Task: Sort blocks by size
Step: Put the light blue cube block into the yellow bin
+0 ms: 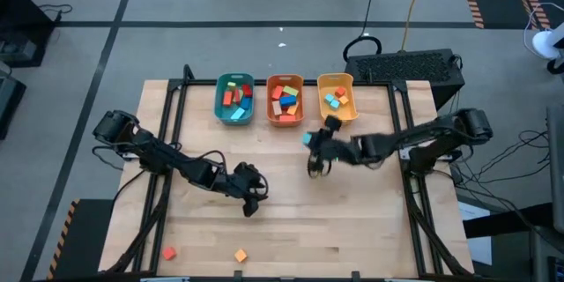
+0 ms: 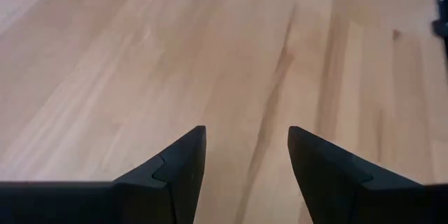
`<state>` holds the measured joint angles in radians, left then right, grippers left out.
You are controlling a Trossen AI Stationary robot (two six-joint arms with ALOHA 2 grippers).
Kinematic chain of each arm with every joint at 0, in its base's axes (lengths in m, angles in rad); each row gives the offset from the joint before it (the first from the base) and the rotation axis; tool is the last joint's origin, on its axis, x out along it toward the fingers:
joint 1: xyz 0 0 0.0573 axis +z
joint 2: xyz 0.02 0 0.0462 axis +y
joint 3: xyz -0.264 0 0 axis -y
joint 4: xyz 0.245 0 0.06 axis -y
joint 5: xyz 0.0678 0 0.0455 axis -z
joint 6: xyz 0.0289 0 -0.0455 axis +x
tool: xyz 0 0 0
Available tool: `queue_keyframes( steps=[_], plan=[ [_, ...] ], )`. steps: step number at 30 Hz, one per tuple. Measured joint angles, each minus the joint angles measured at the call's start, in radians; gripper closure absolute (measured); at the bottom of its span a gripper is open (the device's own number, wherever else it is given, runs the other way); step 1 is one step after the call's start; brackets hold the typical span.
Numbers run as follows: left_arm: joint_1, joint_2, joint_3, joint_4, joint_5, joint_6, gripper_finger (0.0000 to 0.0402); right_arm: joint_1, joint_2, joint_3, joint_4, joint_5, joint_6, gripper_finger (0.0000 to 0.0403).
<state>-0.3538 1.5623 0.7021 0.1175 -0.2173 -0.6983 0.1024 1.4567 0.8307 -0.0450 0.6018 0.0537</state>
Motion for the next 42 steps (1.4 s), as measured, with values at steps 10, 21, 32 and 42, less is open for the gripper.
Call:
queue_keyframes(
  steps=[10,21,32,42],
  plan=[
    [0.001,0.000,0.000,-0.059,-0.043,0.005,0.0199,-0.339,-0.069,0.000,-0.166,-0.159,0.028,0.0284],
    [-0.004,0.000,0.000,-0.060,-0.045,0.005,0.0199,-0.689,0.030,0.000,-0.159,-0.416,-0.016,0.0284],
    [-0.004,0.000,0.000,-0.059,-0.051,0.058,0.0199,-0.844,0.129,0.000,-0.144,-0.454,-0.015,0.0284],
    [0.006,0.001,0.000,-0.049,-0.080,0.116,0.0199,-0.870,0.202,0.004,-0.109,-0.472,-0.001,0.0218]
  ],
)
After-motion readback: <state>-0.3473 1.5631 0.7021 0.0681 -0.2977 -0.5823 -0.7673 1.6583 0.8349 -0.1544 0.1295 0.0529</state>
